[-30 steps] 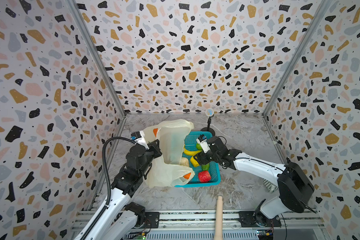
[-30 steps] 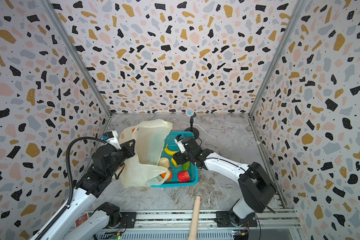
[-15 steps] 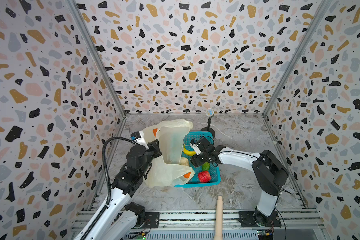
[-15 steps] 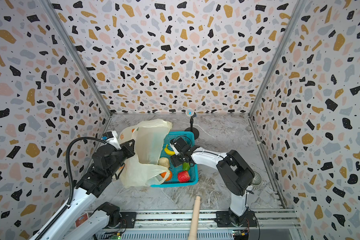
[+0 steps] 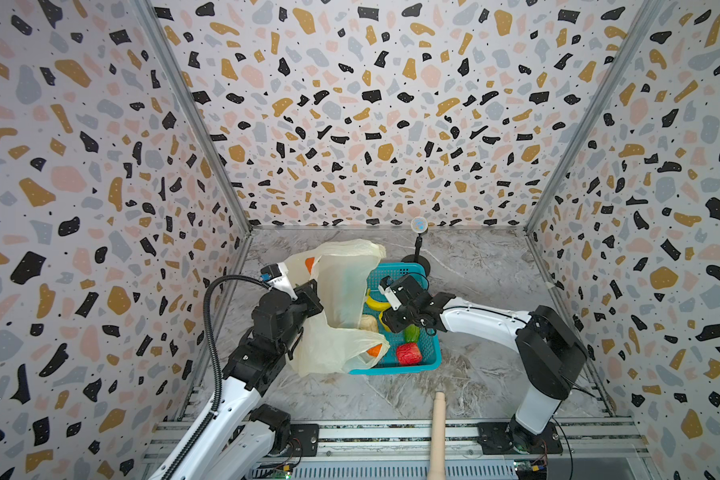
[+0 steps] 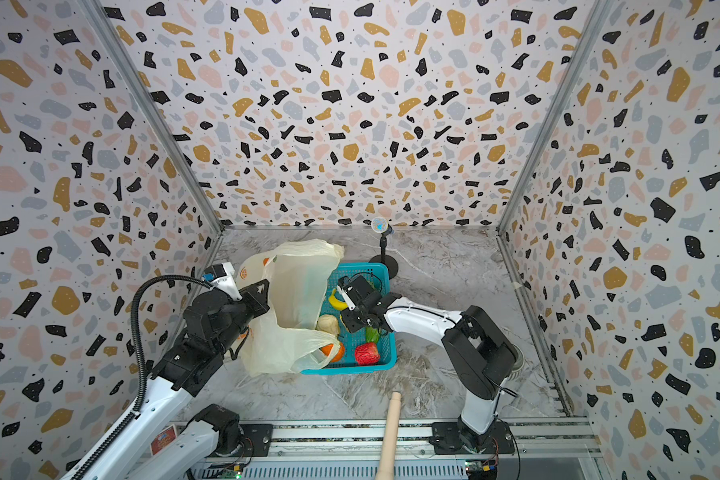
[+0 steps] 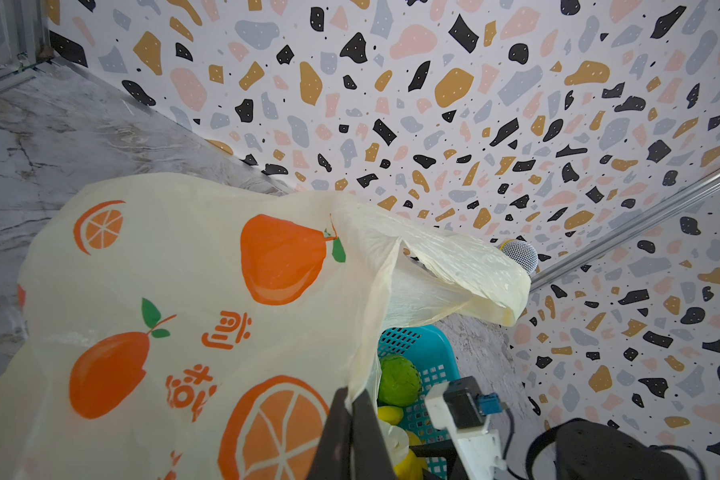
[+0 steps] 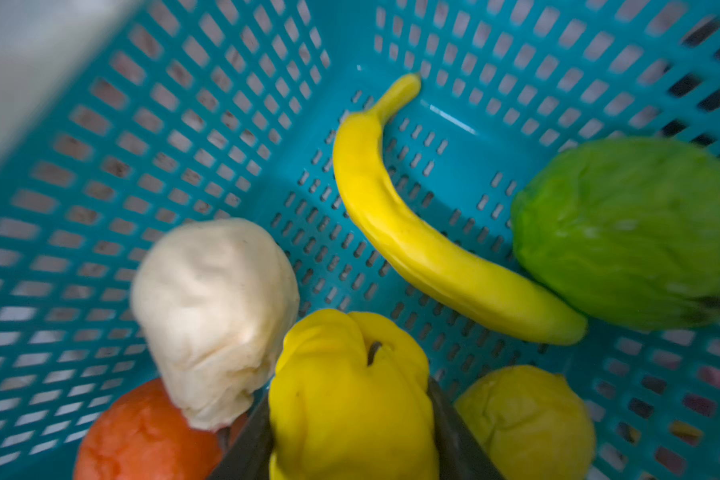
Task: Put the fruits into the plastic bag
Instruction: 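Carry the yellow lemon into the bag and open the right gripper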
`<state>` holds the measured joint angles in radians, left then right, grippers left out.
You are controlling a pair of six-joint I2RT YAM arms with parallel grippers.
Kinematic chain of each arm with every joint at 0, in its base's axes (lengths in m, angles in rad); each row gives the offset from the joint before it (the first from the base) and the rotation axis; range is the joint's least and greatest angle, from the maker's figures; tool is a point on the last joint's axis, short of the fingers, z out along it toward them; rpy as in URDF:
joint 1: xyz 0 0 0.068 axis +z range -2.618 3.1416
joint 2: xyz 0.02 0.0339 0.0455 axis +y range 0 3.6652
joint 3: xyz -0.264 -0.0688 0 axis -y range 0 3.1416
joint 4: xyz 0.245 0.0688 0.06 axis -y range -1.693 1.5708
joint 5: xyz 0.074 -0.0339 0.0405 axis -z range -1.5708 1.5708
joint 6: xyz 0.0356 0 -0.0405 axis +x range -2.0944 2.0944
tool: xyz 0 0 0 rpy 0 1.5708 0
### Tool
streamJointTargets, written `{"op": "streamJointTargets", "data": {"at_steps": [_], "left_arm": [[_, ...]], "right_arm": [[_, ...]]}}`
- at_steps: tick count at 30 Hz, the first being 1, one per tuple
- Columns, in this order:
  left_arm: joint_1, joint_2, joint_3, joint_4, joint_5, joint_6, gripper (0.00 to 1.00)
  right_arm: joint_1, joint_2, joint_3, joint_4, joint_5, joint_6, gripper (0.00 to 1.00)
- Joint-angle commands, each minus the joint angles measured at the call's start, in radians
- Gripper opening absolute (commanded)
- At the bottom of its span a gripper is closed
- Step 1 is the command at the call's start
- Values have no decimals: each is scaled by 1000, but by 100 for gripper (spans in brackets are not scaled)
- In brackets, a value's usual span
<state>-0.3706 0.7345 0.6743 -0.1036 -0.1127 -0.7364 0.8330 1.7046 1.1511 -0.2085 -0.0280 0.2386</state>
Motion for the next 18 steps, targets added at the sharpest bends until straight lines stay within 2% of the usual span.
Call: {"op": "streamJointTargets", "data": {"at_steps": [1,5,9,18], "left_arm": [[-3,-14,-18,31,14,-1,0],[-4,-16,-30,54,47,2,0],[-3,-22,-25,50,51,15,0],[-3,-30,-34,68,85,-3,0]], "right_arm": [[13,-113,42,29,0,-9,37],[44,-146,67,88,-89,-37,38],[94,-114,97,190,-189,-54,39],[155,168,353,219,-377,-31,41]]}}
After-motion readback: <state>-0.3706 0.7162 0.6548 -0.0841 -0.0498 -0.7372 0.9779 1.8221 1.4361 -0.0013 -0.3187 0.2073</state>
